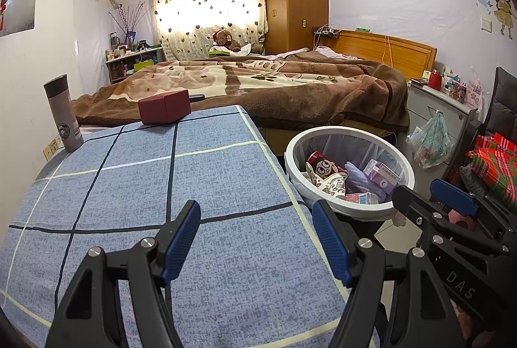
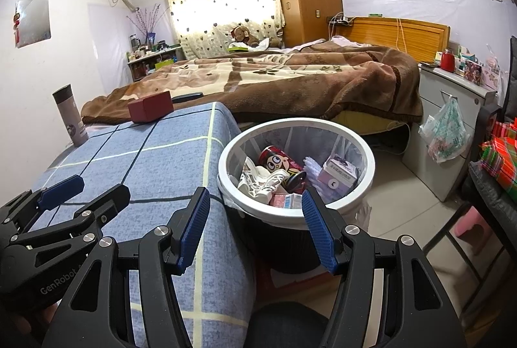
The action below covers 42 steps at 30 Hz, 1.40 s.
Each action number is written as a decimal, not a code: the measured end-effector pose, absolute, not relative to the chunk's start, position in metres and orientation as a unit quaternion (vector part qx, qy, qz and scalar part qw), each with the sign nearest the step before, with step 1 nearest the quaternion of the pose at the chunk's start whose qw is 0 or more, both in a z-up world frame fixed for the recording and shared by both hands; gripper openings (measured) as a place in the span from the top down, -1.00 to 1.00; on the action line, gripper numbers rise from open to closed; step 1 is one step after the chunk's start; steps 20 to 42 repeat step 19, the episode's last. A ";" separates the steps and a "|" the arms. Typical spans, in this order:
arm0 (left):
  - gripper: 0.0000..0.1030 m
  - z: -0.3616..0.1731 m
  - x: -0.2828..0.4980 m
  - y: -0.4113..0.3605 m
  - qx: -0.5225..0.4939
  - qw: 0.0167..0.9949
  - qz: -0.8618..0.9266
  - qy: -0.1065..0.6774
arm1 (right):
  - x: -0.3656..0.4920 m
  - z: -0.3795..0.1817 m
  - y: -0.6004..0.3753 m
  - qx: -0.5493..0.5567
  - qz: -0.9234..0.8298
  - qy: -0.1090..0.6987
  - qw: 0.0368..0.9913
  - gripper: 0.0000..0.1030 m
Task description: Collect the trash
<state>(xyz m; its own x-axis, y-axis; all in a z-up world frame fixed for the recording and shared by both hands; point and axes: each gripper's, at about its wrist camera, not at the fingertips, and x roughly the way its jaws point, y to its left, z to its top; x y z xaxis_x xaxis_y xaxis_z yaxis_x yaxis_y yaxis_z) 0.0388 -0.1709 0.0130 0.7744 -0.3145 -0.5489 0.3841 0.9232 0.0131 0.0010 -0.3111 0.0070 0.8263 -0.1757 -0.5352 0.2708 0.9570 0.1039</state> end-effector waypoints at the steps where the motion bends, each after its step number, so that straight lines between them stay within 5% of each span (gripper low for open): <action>1: -0.43 0.013 0.038 -0.172 0.062 0.940 -0.186 0.279 | 0.001 0.007 -0.311 0.088 -0.117 0.270 0.952 -0.18; 42: -0.43 0.015 0.037 -0.176 0.061 0.938 -0.190 0.282 | 0.003 0.009 -0.307 0.087 -0.115 0.270 0.952 -0.18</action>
